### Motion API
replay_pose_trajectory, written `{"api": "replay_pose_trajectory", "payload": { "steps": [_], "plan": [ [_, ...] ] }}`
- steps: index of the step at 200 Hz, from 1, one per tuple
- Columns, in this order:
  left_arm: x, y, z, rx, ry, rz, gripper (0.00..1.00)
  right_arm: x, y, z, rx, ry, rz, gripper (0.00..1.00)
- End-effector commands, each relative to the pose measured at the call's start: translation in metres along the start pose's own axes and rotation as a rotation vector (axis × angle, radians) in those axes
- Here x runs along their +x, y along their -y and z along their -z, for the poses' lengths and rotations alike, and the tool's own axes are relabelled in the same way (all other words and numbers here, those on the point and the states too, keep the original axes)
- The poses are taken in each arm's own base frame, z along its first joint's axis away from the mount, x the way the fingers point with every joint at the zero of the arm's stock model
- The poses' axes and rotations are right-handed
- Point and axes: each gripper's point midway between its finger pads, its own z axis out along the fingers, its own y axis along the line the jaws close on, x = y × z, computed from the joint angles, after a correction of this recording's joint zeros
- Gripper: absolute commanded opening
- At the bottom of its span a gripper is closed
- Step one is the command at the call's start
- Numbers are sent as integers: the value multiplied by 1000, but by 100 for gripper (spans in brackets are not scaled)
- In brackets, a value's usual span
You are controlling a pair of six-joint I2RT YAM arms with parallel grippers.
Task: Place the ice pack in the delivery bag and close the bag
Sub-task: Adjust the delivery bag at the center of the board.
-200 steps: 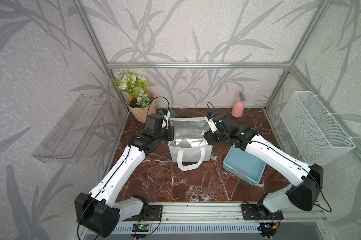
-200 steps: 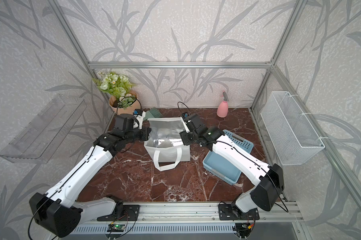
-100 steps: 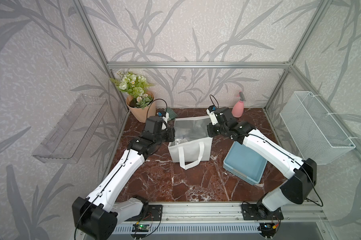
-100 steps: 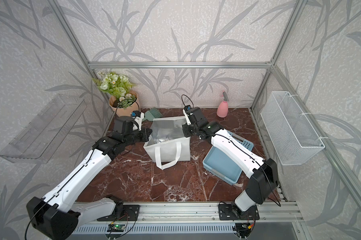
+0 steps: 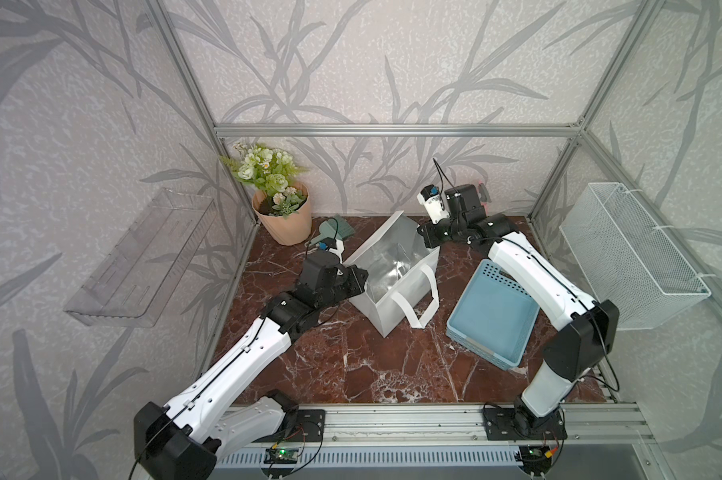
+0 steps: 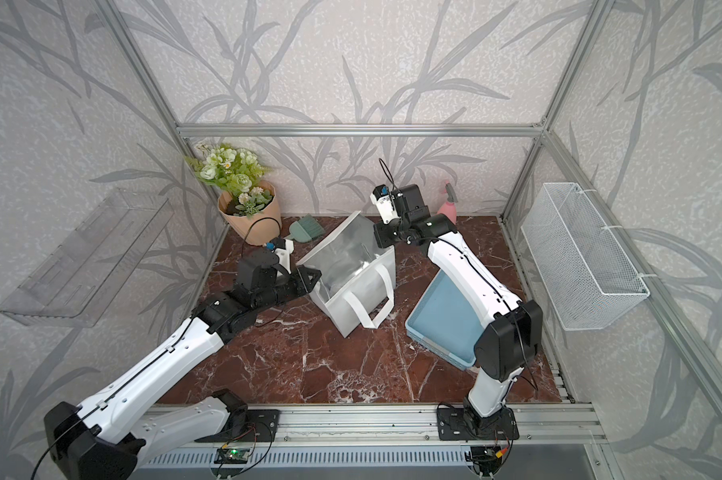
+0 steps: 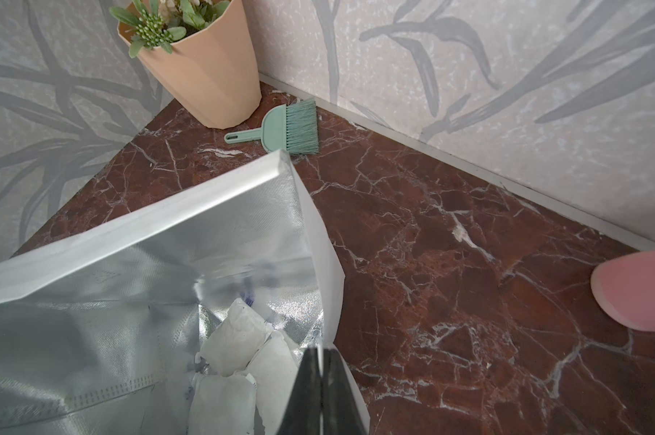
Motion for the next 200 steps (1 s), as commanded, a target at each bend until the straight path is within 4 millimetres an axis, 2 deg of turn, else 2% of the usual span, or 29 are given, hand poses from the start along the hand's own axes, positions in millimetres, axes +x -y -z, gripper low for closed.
{"api": "replay_pose_trajectory", "payload": {
  "steps": [1, 14, 25, 34, 41, 56, 72, 90, 95, 96, 100, 117, 140, 170, 200],
  "plan": [
    [-9, 13, 0, 47, 42, 32, 42, -1, 0, -10, -43, -29, 27, 0],
    [-11, 10, 5, 19, 47, -6, 49, -1, 2, -13, -46, -41, 19, 0],
    [-16, 9, 13, -13, 57, -61, 54, 0, 2, -14, -49, -43, 14, 10],
    [-20, 9, 20, -38, 64, -127, 56, -1, 1, -13, -53, -39, 8, 25],
    [-25, 9, 27, -69, 66, -185, 59, -2, -1, -11, -57, -31, 3, 28],
    [-33, 7, 41, -142, 55, -311, 60, -8, -2, -3, -56, -4, -8, 32],
    [-42, 6, 52, -209, 45, -414, 61, -14, -3, 10, -47, 35, -31, 45],
    [-52, 10, 56, -247, 35, -500, 62, -19, -5, 26, -39, 78, -56, 51],
    [-53, 12, 56, -248, 30, -516, 62, -16, -4, 24, -38, 75, -67, 52],
    [-53, 12, 56, -248, 27, -519, 62, -19, -6, 32, -37, 94, -66, 52],
    [-54, 14, 55, -246, 20, -532, 62, -20, -7, 38, -36, 107, -73, 52],
    [-56, 22, 49, -239, -17, -575, 62, -14, -11, 51, -40, 131, -107, 53],
    [-56, 22, 37, -265, -85, -637, 58, -2, -20, 68, -58, 164, -152, 55],
    [-60, 27, 25, -284, -100, -698, 52, 21, -39, 78, -95, 162, -172, 56],
    [-61, 30, 13, -319, -118, -759, 47, 39, -47, 82, -96, 135, -180, 56]
  ]
}}
